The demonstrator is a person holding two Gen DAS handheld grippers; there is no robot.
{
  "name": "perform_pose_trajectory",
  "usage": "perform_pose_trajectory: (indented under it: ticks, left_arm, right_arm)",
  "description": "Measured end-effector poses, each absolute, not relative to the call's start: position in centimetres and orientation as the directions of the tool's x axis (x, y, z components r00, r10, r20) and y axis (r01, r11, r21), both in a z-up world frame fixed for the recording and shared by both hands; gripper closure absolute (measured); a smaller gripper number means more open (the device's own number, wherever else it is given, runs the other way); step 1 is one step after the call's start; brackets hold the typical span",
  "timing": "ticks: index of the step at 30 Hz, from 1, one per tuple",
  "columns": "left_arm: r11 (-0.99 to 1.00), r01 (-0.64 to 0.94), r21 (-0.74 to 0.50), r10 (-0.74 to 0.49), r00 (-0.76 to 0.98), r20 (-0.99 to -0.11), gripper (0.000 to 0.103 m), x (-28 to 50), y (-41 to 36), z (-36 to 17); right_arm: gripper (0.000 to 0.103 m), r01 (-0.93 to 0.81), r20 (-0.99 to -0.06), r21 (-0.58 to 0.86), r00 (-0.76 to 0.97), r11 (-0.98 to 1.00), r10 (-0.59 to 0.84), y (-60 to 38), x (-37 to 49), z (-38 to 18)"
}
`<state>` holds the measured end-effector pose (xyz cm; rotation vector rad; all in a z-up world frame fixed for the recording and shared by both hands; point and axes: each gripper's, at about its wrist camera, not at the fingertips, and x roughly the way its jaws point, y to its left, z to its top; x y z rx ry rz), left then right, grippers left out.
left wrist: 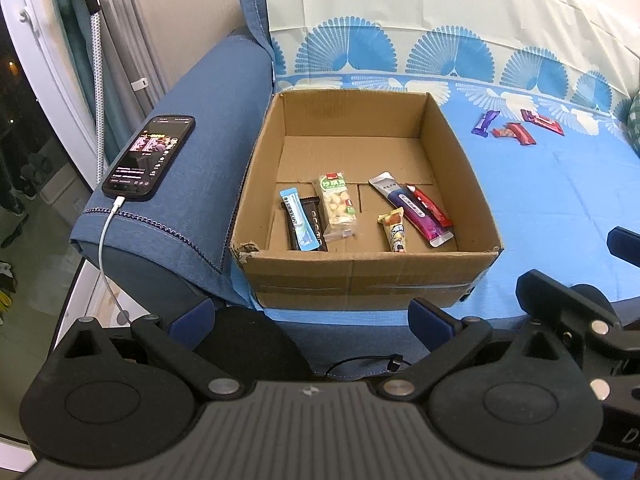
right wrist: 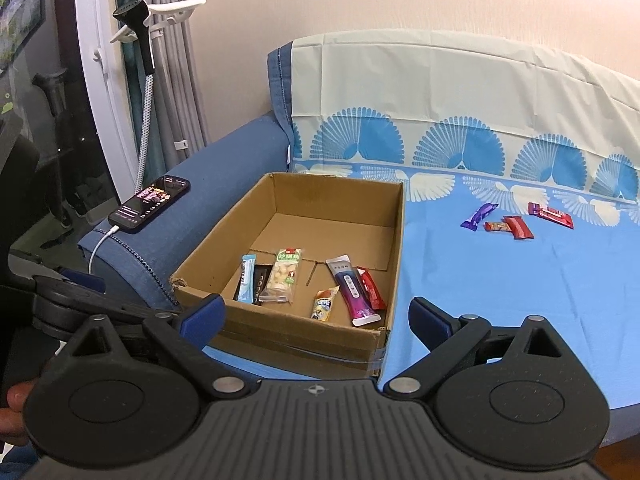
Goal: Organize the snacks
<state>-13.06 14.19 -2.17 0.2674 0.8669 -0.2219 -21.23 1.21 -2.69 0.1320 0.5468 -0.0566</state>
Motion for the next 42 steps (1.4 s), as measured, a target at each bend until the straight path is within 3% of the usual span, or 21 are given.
perform_pose_trajectory:
  ticks: [28,42]
  left_arm:
    - [0.928,0.327,0.179,-0.069,0.622,-0.780,0.000,-12.7,13.0,-2.6]
    - [0.888,0.421,0.184,-0.112,0.586,-0.803,0.000,-9.6,5.8,-2.2]
  right_arm:
    - [0.005,0.107,-0.531,0.147,0.847,0.983,-0.013,0.4,-21.2,-3.3]
    - [0.005,0.257,-0.546,0.193,0.830,0.947,-0.114,-7.2,-21.7,-4.1]
